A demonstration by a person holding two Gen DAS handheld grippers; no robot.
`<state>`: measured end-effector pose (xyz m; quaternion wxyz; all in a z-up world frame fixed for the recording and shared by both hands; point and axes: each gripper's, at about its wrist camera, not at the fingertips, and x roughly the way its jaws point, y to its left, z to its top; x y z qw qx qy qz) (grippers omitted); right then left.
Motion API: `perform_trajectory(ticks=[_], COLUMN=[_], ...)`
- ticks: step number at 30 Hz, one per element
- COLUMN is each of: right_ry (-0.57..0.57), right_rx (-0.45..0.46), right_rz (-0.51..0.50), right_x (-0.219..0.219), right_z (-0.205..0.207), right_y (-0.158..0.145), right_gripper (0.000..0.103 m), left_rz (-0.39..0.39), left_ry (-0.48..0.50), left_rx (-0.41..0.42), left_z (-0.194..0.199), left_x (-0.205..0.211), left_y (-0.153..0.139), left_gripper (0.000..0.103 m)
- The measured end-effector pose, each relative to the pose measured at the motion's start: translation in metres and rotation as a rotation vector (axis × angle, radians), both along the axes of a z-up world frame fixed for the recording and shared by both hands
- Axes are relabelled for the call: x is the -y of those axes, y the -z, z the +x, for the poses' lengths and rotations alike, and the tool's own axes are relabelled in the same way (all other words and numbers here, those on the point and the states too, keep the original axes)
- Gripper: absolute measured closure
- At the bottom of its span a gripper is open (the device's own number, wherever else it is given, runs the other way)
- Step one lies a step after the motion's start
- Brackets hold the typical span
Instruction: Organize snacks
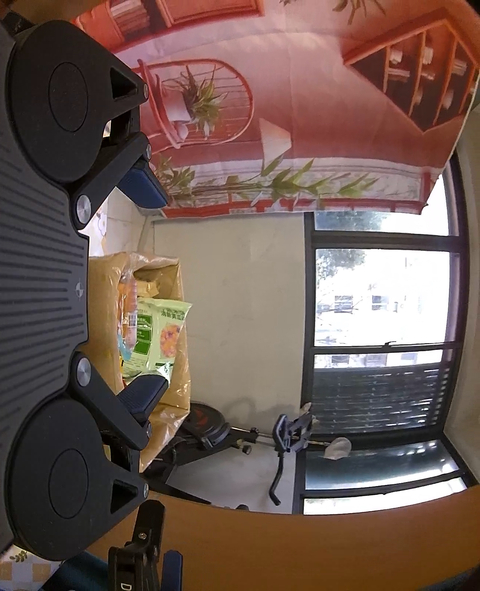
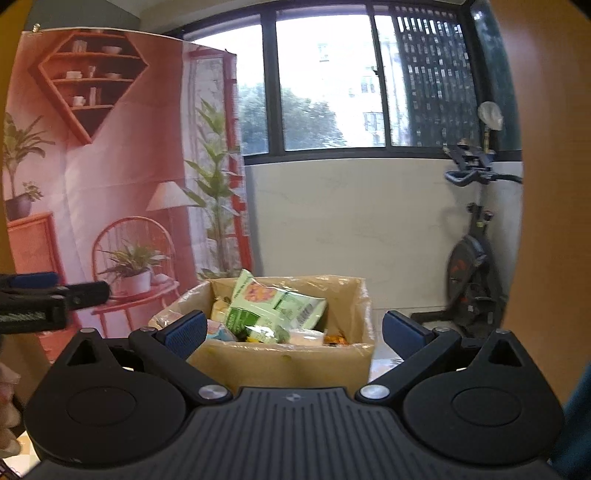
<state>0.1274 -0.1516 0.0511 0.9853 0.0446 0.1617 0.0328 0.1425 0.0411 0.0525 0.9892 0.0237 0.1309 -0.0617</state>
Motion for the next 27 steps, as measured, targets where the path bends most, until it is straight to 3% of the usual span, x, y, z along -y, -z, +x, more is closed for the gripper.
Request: perform_trajectory(ticks=[12,27], right_ry=[0.044,0.035], right_rx=[0.027,0.04], right_rz=[0.009,0.028], right_x=[-0.018,-0.025], right_z=[-0.067,-0.089], right_y=[-0.035,-0.046], right_gripper=[0.0,0.0], left_rz=[-0.007,-0.016], left_ry=[-0.041,-0.049], left_rx=[0.027,0.028], left_z=[-0.059,-0.066], left_x=[-0.02,-0.019], left_y=[-0.035,-0.043], left_gripper=[0.005,0.005])
